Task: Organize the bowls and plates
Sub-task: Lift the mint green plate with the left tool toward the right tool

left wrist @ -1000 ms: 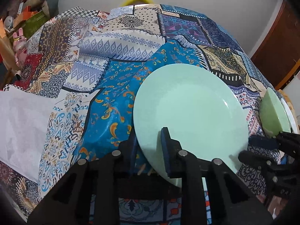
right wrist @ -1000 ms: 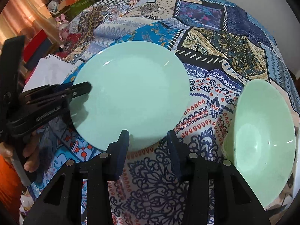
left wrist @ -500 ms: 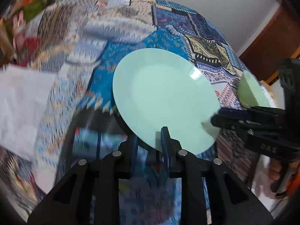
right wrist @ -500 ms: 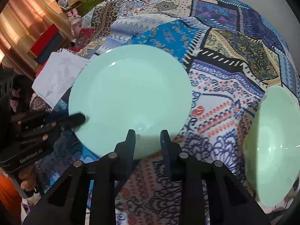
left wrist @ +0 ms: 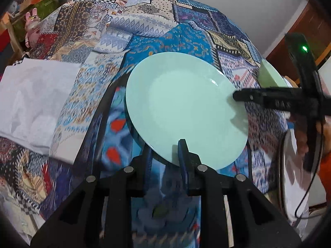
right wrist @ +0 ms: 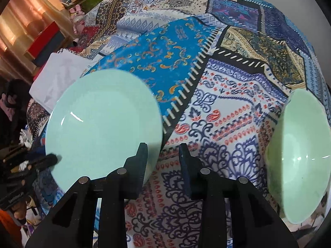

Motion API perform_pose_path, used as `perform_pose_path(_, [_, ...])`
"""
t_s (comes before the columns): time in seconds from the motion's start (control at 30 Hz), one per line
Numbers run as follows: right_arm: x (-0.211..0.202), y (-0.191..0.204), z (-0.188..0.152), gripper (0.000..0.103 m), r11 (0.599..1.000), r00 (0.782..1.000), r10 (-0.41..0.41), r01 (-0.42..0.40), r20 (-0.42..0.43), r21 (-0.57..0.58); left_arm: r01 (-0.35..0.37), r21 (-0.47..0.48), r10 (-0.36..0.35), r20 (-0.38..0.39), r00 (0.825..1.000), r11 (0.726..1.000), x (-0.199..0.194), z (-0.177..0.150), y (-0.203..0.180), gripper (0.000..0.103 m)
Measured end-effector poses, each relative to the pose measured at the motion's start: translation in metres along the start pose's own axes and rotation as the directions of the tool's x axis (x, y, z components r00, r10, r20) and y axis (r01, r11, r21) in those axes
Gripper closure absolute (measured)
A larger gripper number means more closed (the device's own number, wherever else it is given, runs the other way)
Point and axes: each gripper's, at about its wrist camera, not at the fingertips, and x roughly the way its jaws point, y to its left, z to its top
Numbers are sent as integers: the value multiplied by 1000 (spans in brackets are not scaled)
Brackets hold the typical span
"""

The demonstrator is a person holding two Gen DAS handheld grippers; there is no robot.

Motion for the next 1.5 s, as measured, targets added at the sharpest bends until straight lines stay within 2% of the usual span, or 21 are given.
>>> perform_pose_path(0.27, [9, 30, 2, 75, 994, 997, 55, -59, -45, -90, -23, 57, 23, 4, 1000, 998, -20, -28, 0, 76])
perform_pose_path(0.43, [18, 37, 5, 75, 990, 997, 62, -67, -45, -123, -17, 40, 16, 6, 1000, 999, -22, -30, 4, 76])
perform_pose_path(0.67, [15, 39, -1, 77, 986, 997, 68, -73, -40, -147, -123, 20, 122, 43, 992, 992, -16, -25, 3, 76])
perform_pose_path(0.87, [5, 41, -13, 78, 985, 999, 49, -52, -23, -162, -153, 21, 151, 49, 987, 988, -16, -24, 1, 76])
perform_pose_path(1.2, [-24, 44, -29, 78, 983, 997, 59, -50, 43, -176, -139, -13, 140, 55, 989, 990, -31, -31, -3, 76])
perform_pose_path(1.5, [-57, 35, -41, 78, 989, 992, 70, -55, 105, -140, -124, 0, 123, 117, 985, 992, -64, -34, -27, 76])
